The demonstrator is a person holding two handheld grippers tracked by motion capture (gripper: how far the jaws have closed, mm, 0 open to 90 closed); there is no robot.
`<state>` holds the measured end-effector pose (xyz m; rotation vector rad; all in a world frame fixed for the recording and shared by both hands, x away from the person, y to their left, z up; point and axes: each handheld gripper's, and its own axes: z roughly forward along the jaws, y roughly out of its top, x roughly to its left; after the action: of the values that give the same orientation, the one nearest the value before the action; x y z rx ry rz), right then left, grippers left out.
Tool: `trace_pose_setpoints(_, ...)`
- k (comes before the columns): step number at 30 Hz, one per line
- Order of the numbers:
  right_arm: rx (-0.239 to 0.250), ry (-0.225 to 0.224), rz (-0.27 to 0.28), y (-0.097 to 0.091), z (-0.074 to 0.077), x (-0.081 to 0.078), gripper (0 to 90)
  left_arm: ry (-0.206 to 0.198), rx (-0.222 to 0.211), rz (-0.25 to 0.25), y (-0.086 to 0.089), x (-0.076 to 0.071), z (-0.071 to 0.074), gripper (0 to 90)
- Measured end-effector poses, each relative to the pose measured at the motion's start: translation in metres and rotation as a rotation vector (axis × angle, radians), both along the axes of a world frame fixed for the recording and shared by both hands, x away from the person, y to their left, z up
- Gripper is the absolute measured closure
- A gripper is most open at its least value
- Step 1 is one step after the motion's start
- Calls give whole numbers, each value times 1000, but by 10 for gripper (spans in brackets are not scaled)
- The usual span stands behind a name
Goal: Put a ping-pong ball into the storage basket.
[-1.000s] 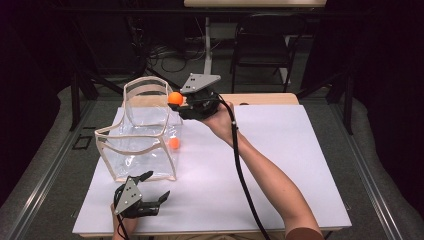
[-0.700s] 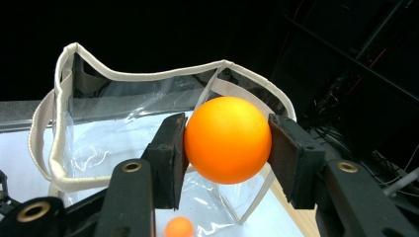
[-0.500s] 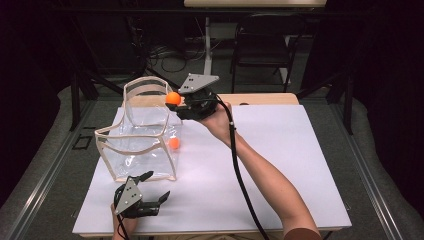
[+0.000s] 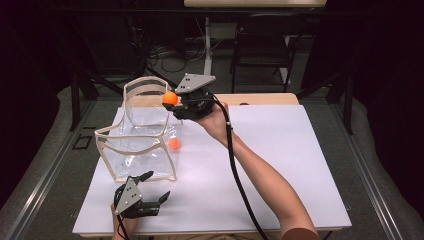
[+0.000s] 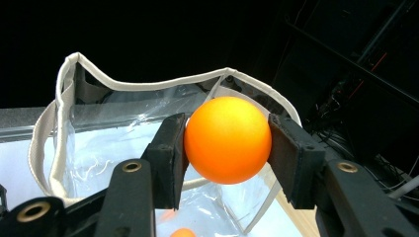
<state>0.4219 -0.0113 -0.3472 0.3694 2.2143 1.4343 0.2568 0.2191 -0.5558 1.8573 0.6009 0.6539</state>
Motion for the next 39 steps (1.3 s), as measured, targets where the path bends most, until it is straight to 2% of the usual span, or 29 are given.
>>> trace_pose_setpoints(39, -3, 25, 2, 20, -5, 10, 508, 0, -3, 2, 0, 0, 0, 158)
